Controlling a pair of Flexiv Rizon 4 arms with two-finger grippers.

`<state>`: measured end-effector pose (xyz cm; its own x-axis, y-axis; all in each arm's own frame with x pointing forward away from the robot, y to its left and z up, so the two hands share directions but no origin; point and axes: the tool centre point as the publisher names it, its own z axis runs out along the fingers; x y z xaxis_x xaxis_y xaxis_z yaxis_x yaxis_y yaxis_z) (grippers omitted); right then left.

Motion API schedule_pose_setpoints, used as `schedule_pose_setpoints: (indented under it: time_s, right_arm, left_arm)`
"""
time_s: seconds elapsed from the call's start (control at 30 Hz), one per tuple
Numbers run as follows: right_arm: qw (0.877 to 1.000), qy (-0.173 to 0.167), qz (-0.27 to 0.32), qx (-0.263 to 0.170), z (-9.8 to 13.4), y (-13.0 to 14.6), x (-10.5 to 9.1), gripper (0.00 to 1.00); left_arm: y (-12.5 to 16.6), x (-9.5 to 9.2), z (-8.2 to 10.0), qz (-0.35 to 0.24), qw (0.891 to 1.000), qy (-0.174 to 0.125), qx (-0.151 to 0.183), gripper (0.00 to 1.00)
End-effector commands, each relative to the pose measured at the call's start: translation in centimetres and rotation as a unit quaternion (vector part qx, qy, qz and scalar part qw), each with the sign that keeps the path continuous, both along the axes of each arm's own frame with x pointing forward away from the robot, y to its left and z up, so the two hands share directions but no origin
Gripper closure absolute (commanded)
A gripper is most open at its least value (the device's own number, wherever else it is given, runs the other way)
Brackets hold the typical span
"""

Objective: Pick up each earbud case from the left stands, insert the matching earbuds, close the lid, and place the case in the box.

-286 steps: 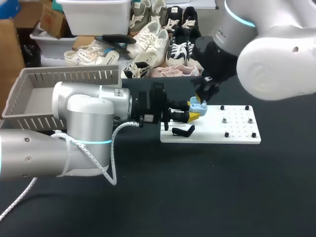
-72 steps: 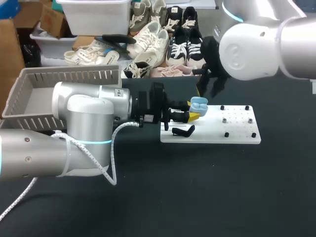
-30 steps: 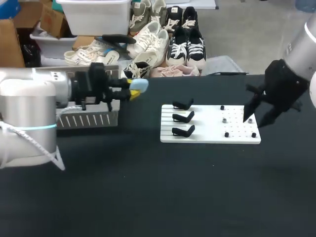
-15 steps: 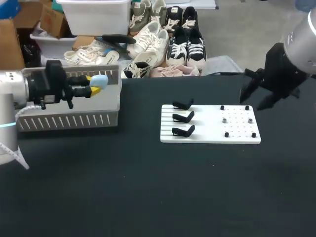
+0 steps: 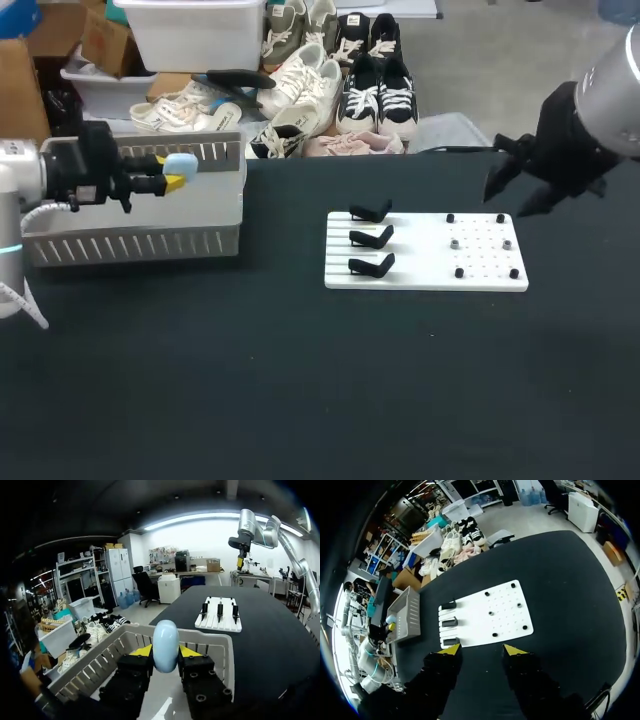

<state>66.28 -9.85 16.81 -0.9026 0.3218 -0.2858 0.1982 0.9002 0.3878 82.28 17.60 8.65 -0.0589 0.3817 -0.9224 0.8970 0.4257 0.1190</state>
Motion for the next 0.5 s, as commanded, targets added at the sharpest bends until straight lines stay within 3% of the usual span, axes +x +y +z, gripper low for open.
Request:
schedule_pose_setpoints:
  time_s: [0.03,0.17,0.5]
  right_arm:
    - [0.998,-0.051,-0.026,-0.015,0.3,0.0,-0.5,0.51]
    - [0.997,-0.067,-0.027,-0.02,1.2,-0.6,-0.5,0.5]
    - [0.993,-0.108,-0.014,-0.034,2.8,-3.5,0.6,0.39]
  left_arm:
    - [-0.8,1.9,-1.1,-0.055,0.998,0.029,-0.003,0.0]
    - [-1.4,0.8,-1.1,-0.055,0.998,0.028,-0.013,0.0]
    - [-4.2,-4.3,2.9,-0.067,0.997,0.007,-0.032,0.0]
